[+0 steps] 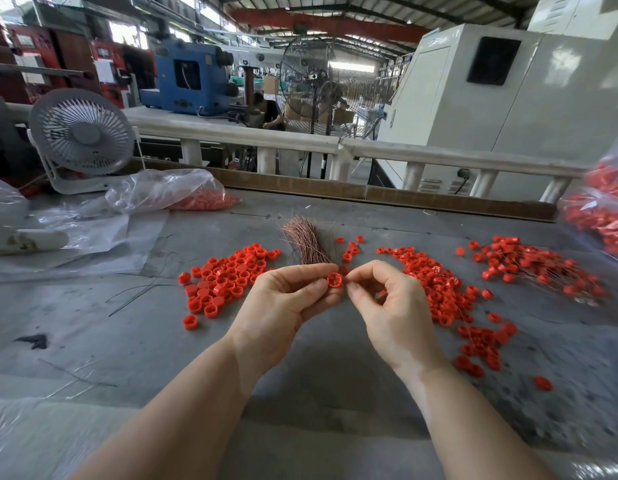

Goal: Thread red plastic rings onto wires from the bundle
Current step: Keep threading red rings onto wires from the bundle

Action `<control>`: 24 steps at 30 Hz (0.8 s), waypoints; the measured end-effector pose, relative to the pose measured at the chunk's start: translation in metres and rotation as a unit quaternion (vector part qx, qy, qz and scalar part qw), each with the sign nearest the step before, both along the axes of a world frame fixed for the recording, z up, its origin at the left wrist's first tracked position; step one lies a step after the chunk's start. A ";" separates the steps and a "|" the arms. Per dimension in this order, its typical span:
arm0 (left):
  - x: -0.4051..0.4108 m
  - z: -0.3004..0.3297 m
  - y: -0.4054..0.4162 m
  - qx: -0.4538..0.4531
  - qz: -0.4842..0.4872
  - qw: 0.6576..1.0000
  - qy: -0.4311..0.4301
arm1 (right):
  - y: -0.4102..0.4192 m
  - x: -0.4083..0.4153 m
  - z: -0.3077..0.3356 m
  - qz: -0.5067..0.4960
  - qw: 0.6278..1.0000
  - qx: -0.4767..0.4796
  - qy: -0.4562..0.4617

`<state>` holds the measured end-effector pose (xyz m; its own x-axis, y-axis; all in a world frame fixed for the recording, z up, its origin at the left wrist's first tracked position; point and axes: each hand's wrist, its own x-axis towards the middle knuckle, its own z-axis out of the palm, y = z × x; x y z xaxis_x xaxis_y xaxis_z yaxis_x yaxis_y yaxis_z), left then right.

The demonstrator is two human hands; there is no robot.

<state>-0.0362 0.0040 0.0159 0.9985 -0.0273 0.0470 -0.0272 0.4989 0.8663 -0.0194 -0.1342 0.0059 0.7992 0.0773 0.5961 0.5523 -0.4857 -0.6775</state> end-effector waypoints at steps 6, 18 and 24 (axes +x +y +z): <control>0.000 0.000 0.000 0.002 0.000 1.000 -0.002 | 0.000 -0.001 0.001 0.009 1.000 0.013 0.015; 0.000 0.002 0.002 -0.030 -0.026 0.999 0.021 | 0.000 0.001 -0.001 -0.002 1.000 0.013 0.016; 0.000 0.002 0.003 -0.036 -0.035 0.999 0.021 | 0.000 0.001 0.000 -0.001 0.999 0.024 0.021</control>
